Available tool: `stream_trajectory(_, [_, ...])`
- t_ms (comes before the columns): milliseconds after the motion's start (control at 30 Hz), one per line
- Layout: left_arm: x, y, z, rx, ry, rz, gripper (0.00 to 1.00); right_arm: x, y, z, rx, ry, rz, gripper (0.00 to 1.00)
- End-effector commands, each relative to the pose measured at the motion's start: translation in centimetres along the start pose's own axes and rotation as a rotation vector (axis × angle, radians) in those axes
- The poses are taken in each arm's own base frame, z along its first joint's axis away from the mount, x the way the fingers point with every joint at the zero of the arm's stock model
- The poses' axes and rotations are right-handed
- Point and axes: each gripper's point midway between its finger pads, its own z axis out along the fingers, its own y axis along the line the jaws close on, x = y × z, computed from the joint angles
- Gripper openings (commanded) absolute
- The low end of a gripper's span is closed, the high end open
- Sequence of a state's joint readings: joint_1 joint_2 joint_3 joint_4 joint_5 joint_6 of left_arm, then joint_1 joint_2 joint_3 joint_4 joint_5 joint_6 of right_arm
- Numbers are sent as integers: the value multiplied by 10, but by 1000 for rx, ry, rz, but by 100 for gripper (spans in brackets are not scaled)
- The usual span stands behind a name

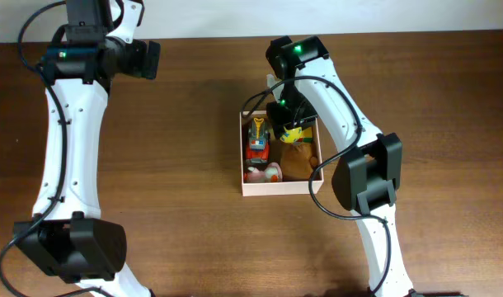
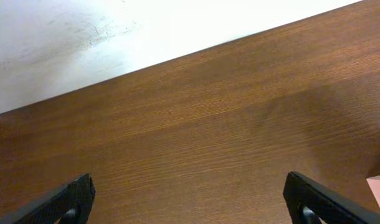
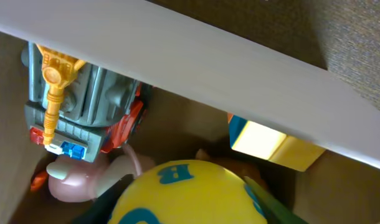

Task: Pack container
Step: 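Lower the yellow ball into the box between truck and teddy bear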

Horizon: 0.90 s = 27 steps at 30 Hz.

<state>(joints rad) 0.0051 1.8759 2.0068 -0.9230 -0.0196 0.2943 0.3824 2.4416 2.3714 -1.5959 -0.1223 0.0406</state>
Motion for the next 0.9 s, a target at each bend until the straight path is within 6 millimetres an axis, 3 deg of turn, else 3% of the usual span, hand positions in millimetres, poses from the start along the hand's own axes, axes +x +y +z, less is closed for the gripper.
stream_trajectory(0, [-7, 2, -7, -8, -23, -9, 99, 1, 5, -1, -1, -3, -23, 56])
stream_trajectory(567, [-7, 2, -7, -9, -23, -9, 99, 1, 6, -8, -2, -22, -39, 75])
stream_trajectory(867, [-7, 2, -7, -8, -23, -9, 99, 0, 6, -9, -2, -24, -39, 78])
